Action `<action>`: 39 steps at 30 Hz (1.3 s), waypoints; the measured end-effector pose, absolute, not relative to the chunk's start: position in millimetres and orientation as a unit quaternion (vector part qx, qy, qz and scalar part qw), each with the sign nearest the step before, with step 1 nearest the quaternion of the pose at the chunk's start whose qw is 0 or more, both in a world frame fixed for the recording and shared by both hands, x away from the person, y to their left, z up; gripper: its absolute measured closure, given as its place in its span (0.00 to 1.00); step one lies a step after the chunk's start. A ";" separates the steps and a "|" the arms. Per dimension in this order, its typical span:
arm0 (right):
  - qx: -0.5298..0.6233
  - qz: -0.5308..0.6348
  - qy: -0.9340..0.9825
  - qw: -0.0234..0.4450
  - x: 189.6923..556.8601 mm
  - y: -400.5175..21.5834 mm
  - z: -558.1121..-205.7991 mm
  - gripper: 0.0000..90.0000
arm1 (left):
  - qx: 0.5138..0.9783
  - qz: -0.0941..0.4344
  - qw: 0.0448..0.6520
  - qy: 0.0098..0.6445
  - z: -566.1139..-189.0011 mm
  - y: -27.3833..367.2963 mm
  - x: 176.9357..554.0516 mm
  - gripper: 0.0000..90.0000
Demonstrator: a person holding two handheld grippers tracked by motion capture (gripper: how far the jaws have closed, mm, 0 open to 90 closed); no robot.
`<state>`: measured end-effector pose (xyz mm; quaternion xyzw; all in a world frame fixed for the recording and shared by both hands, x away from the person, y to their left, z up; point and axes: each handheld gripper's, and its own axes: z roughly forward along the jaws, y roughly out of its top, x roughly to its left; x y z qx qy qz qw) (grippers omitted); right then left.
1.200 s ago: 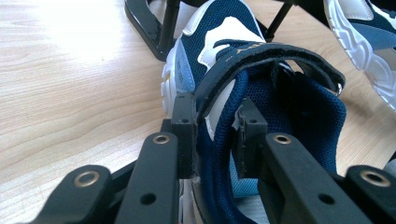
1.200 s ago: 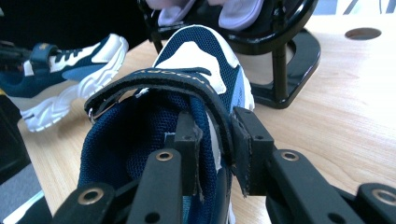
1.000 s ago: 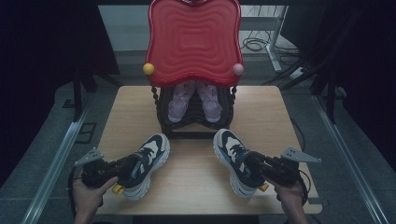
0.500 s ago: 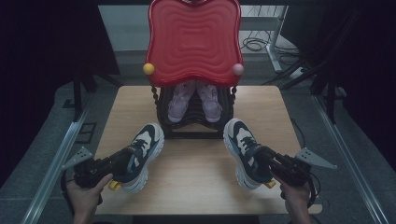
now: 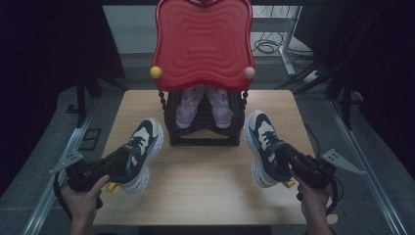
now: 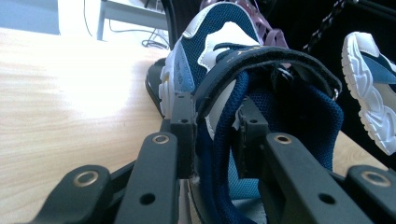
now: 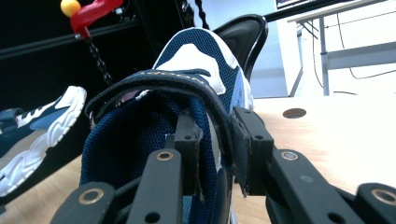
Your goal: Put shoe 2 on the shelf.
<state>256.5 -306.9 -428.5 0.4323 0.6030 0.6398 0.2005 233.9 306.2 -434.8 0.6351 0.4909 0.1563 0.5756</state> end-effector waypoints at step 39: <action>0.426 0.661 0.565 0.250 292.7 -312.4 -378.2 0.81 | 0.596 0.192 0.615 0.479 -382.1 319.4 275.9 0.82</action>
